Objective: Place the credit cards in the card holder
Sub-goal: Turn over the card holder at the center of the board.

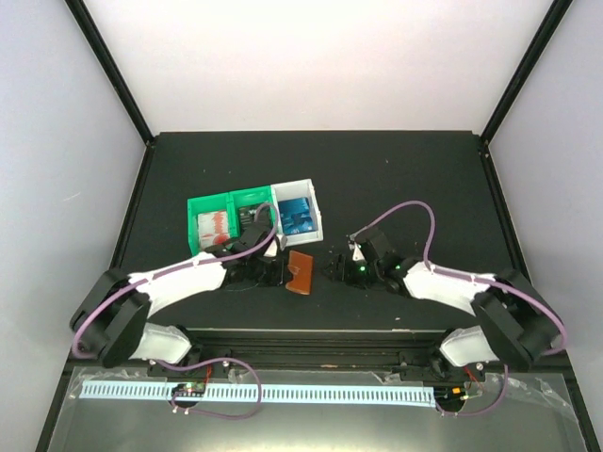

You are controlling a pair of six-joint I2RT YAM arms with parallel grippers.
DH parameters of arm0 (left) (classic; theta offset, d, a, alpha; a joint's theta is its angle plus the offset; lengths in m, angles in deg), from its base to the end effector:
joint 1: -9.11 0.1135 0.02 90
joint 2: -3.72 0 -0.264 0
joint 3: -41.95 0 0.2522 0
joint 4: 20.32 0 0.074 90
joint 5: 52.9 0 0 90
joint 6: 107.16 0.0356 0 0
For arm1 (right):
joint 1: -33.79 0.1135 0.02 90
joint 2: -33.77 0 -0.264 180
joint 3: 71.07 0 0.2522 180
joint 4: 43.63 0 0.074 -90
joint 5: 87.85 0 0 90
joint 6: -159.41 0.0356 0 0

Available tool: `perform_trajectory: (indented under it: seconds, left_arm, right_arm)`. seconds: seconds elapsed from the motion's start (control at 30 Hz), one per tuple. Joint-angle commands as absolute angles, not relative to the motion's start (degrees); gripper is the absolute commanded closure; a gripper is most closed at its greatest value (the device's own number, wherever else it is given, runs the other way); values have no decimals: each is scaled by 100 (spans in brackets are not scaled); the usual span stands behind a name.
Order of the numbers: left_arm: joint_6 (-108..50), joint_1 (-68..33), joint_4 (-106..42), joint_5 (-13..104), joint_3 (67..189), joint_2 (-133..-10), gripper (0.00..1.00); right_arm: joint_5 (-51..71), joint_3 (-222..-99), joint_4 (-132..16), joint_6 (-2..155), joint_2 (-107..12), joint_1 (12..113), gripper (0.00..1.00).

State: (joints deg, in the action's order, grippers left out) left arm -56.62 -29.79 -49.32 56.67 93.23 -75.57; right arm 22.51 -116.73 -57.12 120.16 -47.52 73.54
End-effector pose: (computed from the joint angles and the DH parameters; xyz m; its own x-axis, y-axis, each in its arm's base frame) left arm 0.1887 -0.1676 0.1643 -0.9702 0.0134 -0.2418 0.1516 0.8125 -0.5630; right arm 0.1884 0.1728 0.1464 -0.9676 0.1395 -0.2104 -0.0399 0.7383 0.6733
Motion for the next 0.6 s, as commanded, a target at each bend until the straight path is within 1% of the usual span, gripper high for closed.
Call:
perform_trajectory:
  seconds: [0.0,0.1,0.2,0.27,0.33,0.4,0.57]
  left_arm:
    - [-5150,-3040,-6891,4402,9873,-6849,98]
    - [-5145,-3185,-7911,3549,10161,-6589,98]
    - [-5373,-3531,-8773,2627,10436,-6599,98]
    - [-5538,-3773,-9062,2250,10511,-6725,98]
    - [-5711,-3989,-9326,1953,10617,-7018,99]
    - [-5958,-4224,-9611,1652,10795,-7590,98]
    - [-6482,-4824,-10338,851,11469,-8648,98]
  right_arm:
    - [1400,-11809,-6685,11808,-4143,7558,31]
    - [939,-11855,-7217,11865,-3878,7626,31]
    - [504,-11808,-7606,11886,-3648,7655,31]
    - [263,-11715,-7726,11910,-3490,7659,31]
    - [81,-11631,-7834,11985,-3333,7652,31]
    - [-27,-11547,-7941,12083,-3151,7657,31]
    - [-147,-11182,-8109,12479,-2577,7659,31]
